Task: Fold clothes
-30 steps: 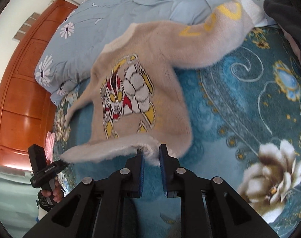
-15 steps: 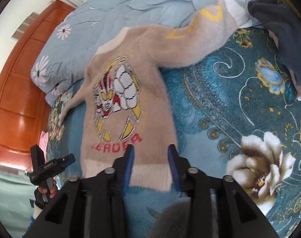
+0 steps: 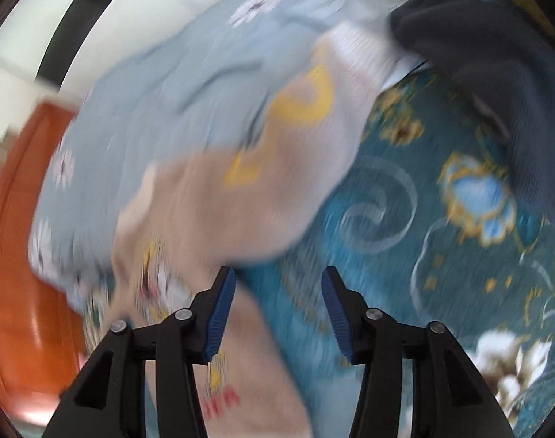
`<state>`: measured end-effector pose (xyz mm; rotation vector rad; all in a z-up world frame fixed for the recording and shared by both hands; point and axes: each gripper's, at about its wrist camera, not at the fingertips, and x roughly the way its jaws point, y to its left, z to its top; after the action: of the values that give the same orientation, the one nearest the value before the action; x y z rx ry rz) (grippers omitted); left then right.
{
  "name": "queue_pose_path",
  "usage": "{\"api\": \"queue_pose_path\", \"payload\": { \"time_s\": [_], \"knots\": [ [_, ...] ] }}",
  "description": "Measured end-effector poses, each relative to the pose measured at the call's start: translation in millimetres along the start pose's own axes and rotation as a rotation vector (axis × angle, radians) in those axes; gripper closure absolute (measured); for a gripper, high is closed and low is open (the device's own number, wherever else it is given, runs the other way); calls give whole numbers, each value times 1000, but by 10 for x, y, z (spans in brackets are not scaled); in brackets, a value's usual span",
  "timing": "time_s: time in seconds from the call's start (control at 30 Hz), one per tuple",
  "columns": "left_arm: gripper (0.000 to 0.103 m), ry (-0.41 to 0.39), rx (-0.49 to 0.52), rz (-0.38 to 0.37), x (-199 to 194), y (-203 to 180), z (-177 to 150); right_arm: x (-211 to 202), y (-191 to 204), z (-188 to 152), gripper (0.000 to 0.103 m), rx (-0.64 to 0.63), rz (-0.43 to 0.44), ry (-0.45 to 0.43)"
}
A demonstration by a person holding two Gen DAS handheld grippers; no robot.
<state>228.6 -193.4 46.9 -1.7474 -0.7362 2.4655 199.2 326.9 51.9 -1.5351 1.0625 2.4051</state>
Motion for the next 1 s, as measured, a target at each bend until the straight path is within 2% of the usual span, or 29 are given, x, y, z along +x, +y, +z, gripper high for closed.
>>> {"api": "queue_pose_path", "payload": {
  "time_s": [0.03, 0.17, 0.23, 0.4, 0.6, 0.7, 0.83, 1.0],
  "knots": [
    [51, -29, -8, -6, -39, -64, 70, 32, -45, 58, 51, 20, -6, -7],
    [48, -115, -39, -66, -63, -335, 338, 162, -226, 290, 50, 101, -28, -34],
    [48, -118, -47, -100, 31, -482, 400, 226, -317, 405, 50, 142, -39, -47],
    [48, -39, -9, -130, 407, -769, 405, 389, -539, 694, 50, 241, -66, -81],
    [48, 36, 21, -141, 717, -944, 332, 686, -502, 918, 47, 211, -57, -69],
    [48, 42, 20, -148, 722, -949, 339, 784, -519, 983, 46, 229, -50, -83],
    [46, 48, 13, -147, 727, -960, 353, 810, -505, 1023, 38, 245, -48, -130],
    [46, 46, -3, -147, 739, -912, 373, 809, -460, 1072, 38, 249, -51, -192]
  ]
}}
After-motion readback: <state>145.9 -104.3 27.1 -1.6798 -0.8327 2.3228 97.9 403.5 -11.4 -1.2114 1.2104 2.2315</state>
